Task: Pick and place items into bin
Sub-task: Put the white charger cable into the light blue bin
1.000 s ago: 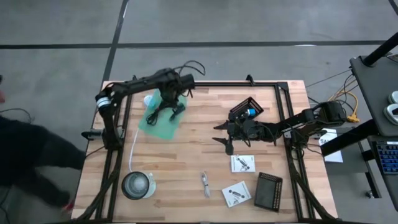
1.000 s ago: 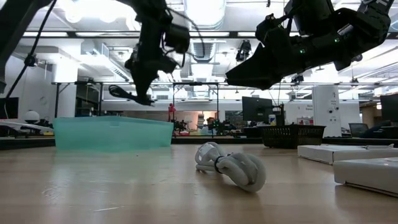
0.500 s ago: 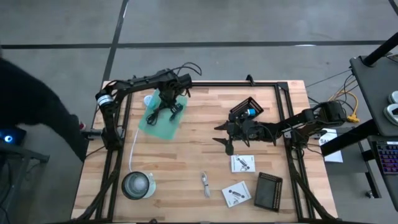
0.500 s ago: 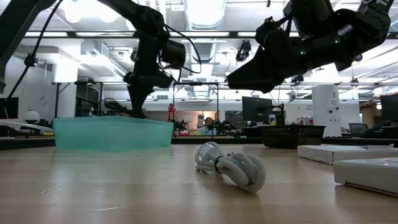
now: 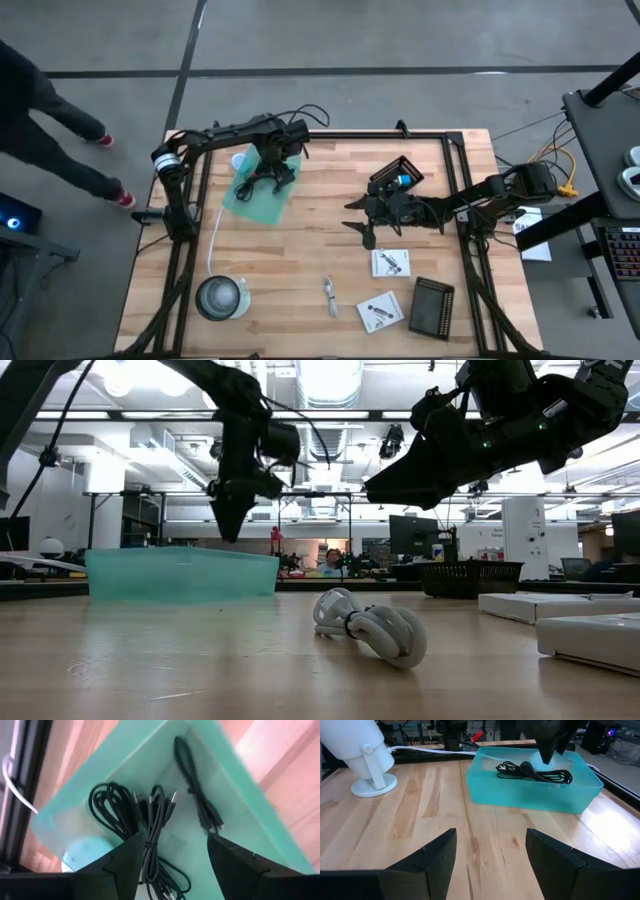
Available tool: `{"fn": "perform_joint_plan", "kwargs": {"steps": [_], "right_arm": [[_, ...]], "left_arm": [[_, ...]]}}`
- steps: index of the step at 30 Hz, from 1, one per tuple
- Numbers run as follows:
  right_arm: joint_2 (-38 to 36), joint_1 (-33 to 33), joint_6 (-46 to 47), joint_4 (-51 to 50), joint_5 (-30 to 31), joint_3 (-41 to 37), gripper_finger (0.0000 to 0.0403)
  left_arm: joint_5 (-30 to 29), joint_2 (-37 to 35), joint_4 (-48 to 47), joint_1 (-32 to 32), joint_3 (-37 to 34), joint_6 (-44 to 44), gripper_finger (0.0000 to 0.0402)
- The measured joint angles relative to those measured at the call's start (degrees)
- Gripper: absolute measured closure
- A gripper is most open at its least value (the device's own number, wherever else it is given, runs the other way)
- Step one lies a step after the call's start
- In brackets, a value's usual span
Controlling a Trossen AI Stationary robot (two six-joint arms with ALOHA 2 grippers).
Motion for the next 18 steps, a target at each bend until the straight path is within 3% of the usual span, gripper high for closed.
{"fn": "perform_joint_plan", "kwargs": {"steps": [6, 10, 18], "right_arm": [[0.00, -0.01, 0.10, 0.00, 0.00, 0.00, 0.0179], [0.00, 0.01, 1.73, 0.37, -0.02, 0.00, 0.0179], [0.00, -0.01, 2.38, -0.26, -0.02, 0.00, 0.0179]], "left_arm": [[0.08, -4.04, 1.60, -4.41, -0.08, 8.62, 0.0196], [1.10, -7.67, 7.67, -9.48, -0.74, 16.31, 0.0196], [15.34, -15.38, 25.82, -19.52, -5.61, 29.30, 0.0196]]}}
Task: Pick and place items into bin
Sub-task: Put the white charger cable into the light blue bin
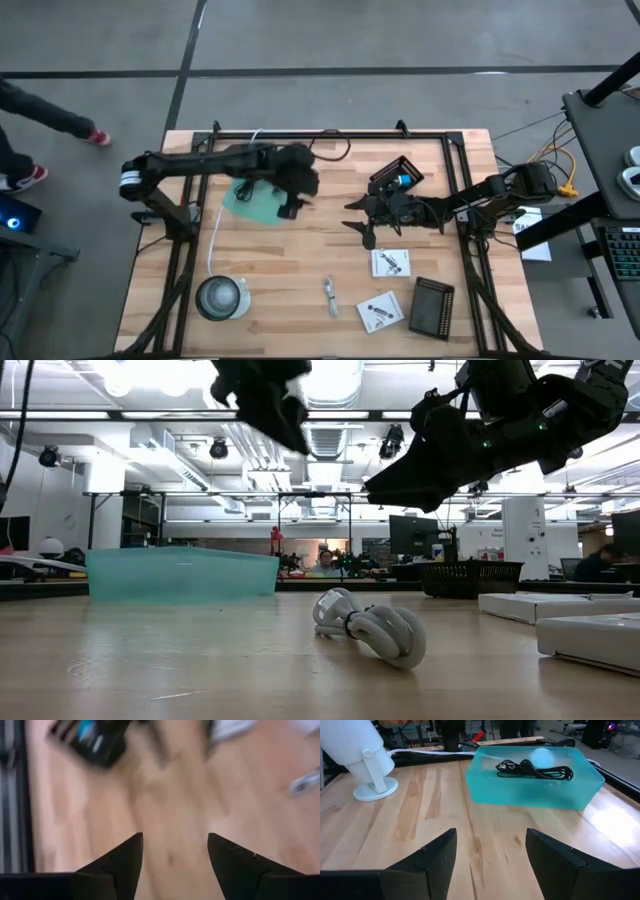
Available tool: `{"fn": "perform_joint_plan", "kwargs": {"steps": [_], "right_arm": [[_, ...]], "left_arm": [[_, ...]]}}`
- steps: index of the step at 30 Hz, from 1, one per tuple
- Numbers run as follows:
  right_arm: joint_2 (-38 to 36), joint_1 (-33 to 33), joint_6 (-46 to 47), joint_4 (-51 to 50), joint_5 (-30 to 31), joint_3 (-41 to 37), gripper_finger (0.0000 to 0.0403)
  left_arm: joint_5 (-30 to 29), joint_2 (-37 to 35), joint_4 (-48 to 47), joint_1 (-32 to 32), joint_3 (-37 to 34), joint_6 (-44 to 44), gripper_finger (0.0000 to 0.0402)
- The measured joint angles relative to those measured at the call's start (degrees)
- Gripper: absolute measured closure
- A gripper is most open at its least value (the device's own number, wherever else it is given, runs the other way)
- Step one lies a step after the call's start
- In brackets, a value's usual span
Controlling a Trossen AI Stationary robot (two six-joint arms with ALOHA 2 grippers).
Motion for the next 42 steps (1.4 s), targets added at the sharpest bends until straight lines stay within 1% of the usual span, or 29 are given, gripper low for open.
{"fn": "perform_joint_plan", "kwargs": {"steps": [5, 8, 11, 13, 15, 18, 19, 21, 25, 34, 36, 42], "right_arm": [[0.00, 0.02, 3.45, -2.45, 0.02, -0.01, 0.0179], [0.06, 0.18, 5.29, -2.71, 0.07, -0.23, 0.0179], [0.13, 0.45, 5.58, -3.22, 0.09, -0.31, 0.0179], [0.13, 0.75, 5.61, -3.67, 0.11, -0.35, 0.0179], [0.13, 1.08, 5.52, -3.67, 0.09, -0.42, 0.0179], [0.13, 1.17, 5.37, -3.74, 0.07, -0.42, 0.0179], [0.13, 1.15, 5.37, -3.71, 0.09, -0.42, 0.0179], [0.13, 1.14, 5.13, -3.80, 0.09, -0.42, 0.0179], [0.13, 1.16, 4.92, -4.31, 0.07, -0.42, 0.0179], [0.07, 1.11, 3.39, -4.74, 0.07, -0.42, 0.0179], [0.07, 1.11, 3.39, -4.74, 0.07, -0.39, 0.0179], [0.07, 1.11, 3.39, -4.76, 0.07, -0.31, 0.0179]], "left_arm": [[5.62, -1.69, 6.01, -5.59, -4.30, 7.19, 0.0196], [6.13, -1.17, 7.58, -8.84, -6.96, 13.44, 0.0196], [6.10, -0.60, 8.79, -11.43, -9.11, 15.91, 0.0196], [6.15, -0.08, 12.37, -12.76, -10.42, 16.59, 0.0196], [6.13, 0.28, 12.81, -14.01, -11.95, 16.60, 0.0196], [6.13, 2.07, 17.08, -15.98, -13.39, 16.66, 0.0196], [6.19, 2.89, 17.59, -16.44, -14.18, 16.66, 0.0196], [6.26, 4.85, 22.26, -17.49, -14.75, 16.70, 0.0196], [6.22, 9.15, 26.20, -18.99, -14.93, 16.72, 0.0196], [6.48, 17.47, 28.19, -20.04, -13.13, 16.72, 0.0196], [7.47, 18.79, 30.39, -20.10, -13.14, 16.72, 0.0196], [11.65, 21.31, 31.77, -20.41, -12.93, 16.72, 0.0196]]}}
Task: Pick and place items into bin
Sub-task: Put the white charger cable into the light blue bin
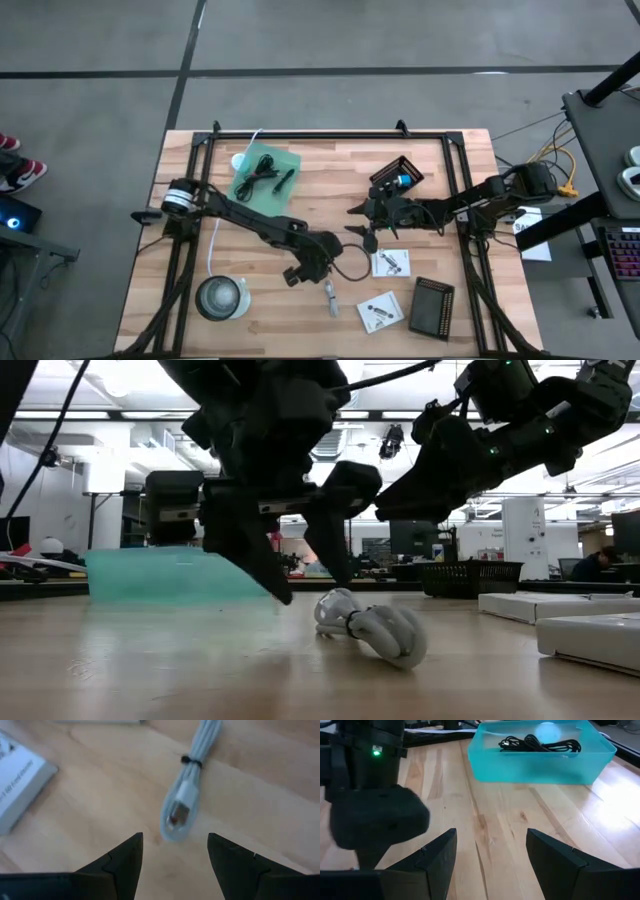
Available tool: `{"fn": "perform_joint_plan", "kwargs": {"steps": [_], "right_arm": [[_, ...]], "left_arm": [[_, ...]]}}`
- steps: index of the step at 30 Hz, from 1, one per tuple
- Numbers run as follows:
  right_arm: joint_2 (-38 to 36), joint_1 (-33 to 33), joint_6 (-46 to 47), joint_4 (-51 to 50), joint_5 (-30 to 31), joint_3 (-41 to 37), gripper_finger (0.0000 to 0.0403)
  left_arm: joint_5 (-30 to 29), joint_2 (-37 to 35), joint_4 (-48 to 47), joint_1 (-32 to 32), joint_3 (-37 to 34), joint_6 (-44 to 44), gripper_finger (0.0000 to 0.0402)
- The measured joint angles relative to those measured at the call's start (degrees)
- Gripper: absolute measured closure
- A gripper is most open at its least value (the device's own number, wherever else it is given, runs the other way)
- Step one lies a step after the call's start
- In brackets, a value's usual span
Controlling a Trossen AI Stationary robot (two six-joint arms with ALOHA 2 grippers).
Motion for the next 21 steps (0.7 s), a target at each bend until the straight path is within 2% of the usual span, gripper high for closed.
{"fn": "perform_joint_plan", "kwargs": {"steps": [4, 11, 21], "right_arm": [[0.00, 0.00, 0.00, -0.09, 0.00, 0.02, 0.0179], [0.00, 0.00, 0.00, -0.11, 0.00, 0.02, 0.0179], [0.00, 0.00, 0.00, -0.12, -0.01, 0.02, 0.0179]], "left_arm": [[1.01, 0.35, 1.30, -0.02, -0.05, -0.04, 0.0196], [6.21, 0.35, 5.45, -0.32, -0.34, -0.17, 0.0196], [6.36, 2.22, 11.93, -0.32, -1.51, -0.23, 0.0196]]}}
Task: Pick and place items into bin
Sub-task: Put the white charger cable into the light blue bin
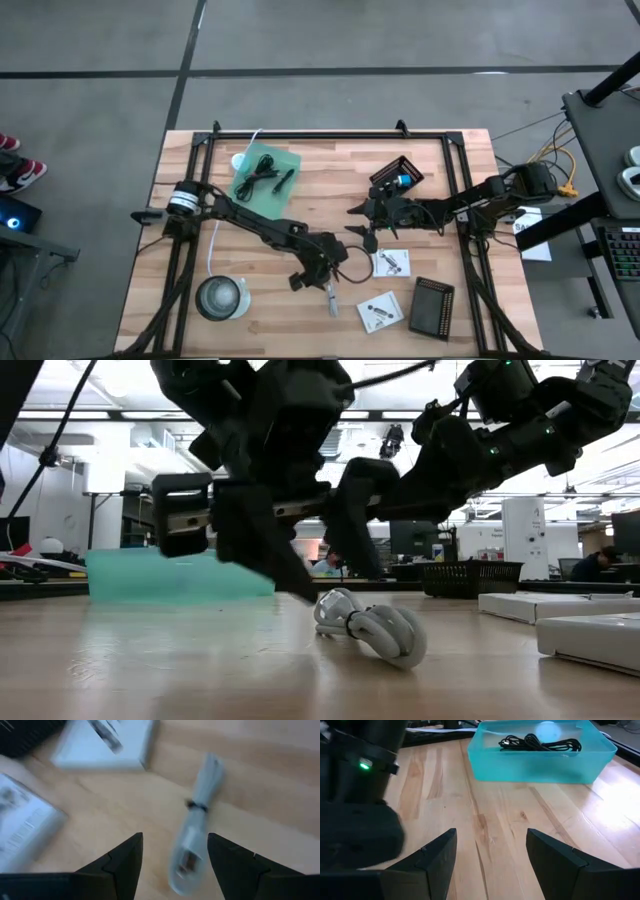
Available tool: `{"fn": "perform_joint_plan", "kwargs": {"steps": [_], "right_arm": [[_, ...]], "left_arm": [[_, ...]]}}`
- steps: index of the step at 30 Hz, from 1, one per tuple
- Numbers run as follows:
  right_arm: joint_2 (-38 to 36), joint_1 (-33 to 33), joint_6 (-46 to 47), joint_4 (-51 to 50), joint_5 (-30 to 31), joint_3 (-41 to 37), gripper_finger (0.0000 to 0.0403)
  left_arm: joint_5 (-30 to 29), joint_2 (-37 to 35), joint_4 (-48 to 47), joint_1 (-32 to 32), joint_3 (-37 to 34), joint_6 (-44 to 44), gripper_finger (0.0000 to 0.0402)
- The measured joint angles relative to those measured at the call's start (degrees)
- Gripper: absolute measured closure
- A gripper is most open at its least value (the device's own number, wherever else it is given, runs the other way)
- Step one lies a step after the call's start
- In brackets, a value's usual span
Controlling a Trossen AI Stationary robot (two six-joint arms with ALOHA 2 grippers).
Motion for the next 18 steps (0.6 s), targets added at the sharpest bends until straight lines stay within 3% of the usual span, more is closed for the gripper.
{"fn": "perform_joint_plan", "kwargs": {"steps": [13, 18], "right_arm": [[0.00, -0.02, 0.00, -0.29, -0.01, 0.02, 0.0179], [-0.02, -0.02, 0.02, -0.38, -0.01, 0.05, 0.0179]], "left_arm": [[0.48, 4.02, 1.02, 0.07, 0.85, -2.11, 0.0197], [0.52, 4.18, 0.50, 0.14, 0.76, -3.07, 0.0223]]}}
